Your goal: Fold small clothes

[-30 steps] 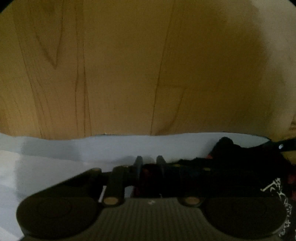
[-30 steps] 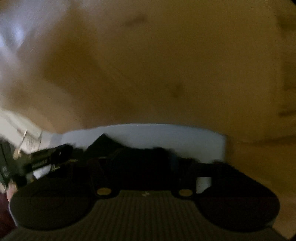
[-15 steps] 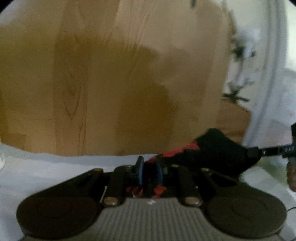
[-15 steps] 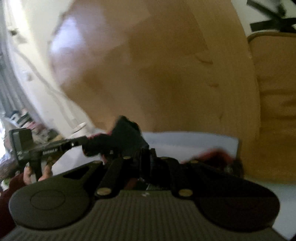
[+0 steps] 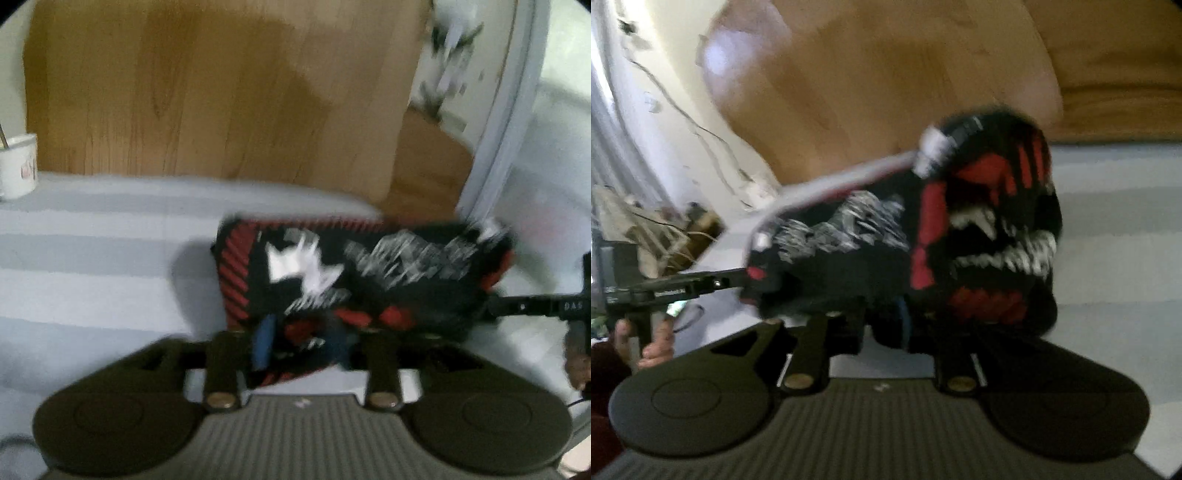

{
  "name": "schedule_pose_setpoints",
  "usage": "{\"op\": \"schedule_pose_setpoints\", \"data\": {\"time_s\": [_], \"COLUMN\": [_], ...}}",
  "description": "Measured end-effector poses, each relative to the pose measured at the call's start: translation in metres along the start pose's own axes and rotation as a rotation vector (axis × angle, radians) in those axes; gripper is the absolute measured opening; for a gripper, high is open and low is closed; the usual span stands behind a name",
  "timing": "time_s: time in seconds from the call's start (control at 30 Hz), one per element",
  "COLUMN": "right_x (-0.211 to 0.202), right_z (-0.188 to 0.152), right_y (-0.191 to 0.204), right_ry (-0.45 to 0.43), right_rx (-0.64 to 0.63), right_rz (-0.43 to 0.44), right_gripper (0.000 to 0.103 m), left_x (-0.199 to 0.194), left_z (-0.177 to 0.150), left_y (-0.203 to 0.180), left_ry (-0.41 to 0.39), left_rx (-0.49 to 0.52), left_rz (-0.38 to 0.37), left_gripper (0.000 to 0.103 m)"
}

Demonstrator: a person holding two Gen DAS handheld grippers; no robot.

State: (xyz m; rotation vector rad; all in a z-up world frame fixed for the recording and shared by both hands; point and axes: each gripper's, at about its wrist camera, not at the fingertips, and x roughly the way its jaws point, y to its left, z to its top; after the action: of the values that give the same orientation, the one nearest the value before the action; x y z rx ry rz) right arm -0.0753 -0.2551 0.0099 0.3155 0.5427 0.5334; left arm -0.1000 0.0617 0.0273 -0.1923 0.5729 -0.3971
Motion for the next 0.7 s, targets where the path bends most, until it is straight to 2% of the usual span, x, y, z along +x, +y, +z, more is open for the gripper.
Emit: {"op": "schedule_pose_setpoints", "data": {"time_s": [0.03, 0.1, 0.17, 0.27, 0.33, 0.37, 0.43, 0.5, 0.53, 0.57, 0.63, 0.7], "right_x": [-0.012, -0.024, -0.023, 0.000, 0.013, 0.020, 0.032, 0.045, 0.034, 0.025, 0.020, 0.029], "right_z": [0.004, 0.017, 0.026, 0.044, 0.048, 0.047, 0.043, 0.021, 0.005, -0.007, -0.009, -0.006], "right_y": [0.006, 0.016, 0.022, 0.025, 0.022, 0.019, -0.007, -0.039, -0.056, -0.063, -0.061, -0.060], "right_ry": [-0.035, -0.128, -0.214, -0.294, -0.347, -0.343, -0.241, -0.111, -0.108, -0.156, -0.173, -0.175], "right_rx": [-0.028, -0.069, -0.072, -0.056, -0.057, -0.057, -0.044, 0.019, 0.052, 0.077, 0.085, 0.081], "right_rz": [0.002, -0.009, -0.043, -0.117, -0.126, -0.150, -0.254, -0.336, -0.317, -0.302, -0.325, -0.343], "right_gripper": [0.035, 0.039, 0.042, 0.042, 0.042, 0.042, 0.041, 0.030, 0.030, 0.030, 0.030, 0.031], "left_x": [-0.014, -0.036, -0.036, -0.009, 0.018, 0.034, 0.061, 0.078, 0.082, 0.084, 0.086, 0.091], "left_z": [0.004, 0.017, 0.036, 0.056, 0.061, 0.060, 0.056, 0.047, 0.041, 0.034, 0.024, 0.024], "left_y": [0.003, 0.008, 0.010, 0.000, -0.007, -0.009, -0.010, -0.006, -0.004, -0.004, -0.010, -0.025], "left_ry": [-0.048, -0.135, -0.181, -0.178, -0.153, -0.125, -0.058, 0.007, 0.024, 0.031, 0.022, 0.015], "left_rx": [-0.007, -0.025, -0.064, -0.082, -0.070, -0.064, -0.061, -0.068, -0.063, -0.051, 0.001, 0.084], "left_rz": [-0.007, -0.012, -0.041, -0.075, -0.078, -0.067, -0.029, 0.011, 0.021, 0.022, 0.036, 0.099], "left_gripper": [0.052, 0.052, 0.052, 0.048, 0.042, 0.040, 0.036, 0.036, 0.032, 0.031, 0.031, 0.032]}}
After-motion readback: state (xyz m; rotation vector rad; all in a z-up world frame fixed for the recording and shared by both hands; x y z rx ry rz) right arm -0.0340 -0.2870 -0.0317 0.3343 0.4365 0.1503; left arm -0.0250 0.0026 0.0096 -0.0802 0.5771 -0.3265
